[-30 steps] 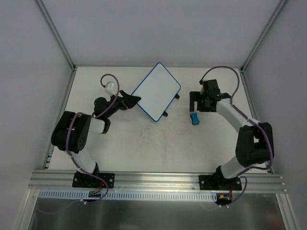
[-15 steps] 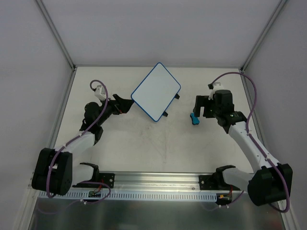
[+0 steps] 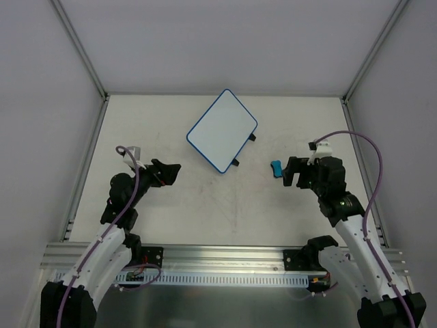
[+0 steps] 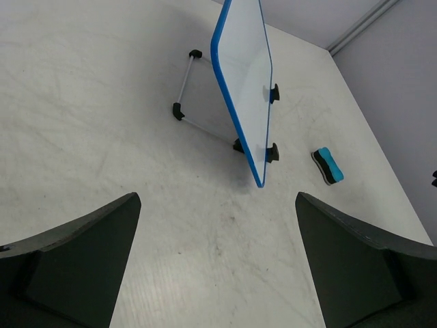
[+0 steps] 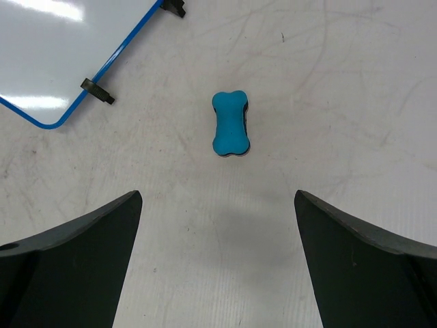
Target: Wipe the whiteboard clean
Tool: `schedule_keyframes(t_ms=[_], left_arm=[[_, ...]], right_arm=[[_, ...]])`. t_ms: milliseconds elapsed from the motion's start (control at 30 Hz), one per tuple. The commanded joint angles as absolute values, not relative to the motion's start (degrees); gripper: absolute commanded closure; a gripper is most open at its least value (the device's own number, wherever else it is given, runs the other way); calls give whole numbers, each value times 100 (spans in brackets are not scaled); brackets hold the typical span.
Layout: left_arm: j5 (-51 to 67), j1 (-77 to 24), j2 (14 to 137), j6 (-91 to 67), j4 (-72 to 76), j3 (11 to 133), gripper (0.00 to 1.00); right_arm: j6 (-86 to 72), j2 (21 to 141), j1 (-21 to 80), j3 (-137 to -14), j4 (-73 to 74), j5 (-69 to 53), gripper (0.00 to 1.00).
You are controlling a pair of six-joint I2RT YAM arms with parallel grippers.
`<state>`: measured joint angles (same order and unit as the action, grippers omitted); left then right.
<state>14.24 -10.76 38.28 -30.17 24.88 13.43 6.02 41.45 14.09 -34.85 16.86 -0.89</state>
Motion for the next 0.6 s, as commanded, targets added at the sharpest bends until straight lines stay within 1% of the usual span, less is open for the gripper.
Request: schedule_keyframes(t_ms=[0,200,333,433,567], left_arm=[[1231,-1055,3131,-2856,2120,1038,1],[1204,-1055,2216,-2655,1505,686,1],[1116,-1055,1601,-2522,1345,519,1],[1169,-1055,1416,-2496,1318,466,1],[1274,-1055,1468,-2338,1318,457,1]], right_arm=[[483,3876,1397,-3366,1547,-61,1],[378,3595,1389,-3191,1538,-123,1],[360,3349,1389,-3085,1538,-132,1],[334,3199,1397,-3024,1538,-123,1],[343,3138,1389,-3006,1547,-70,1]])
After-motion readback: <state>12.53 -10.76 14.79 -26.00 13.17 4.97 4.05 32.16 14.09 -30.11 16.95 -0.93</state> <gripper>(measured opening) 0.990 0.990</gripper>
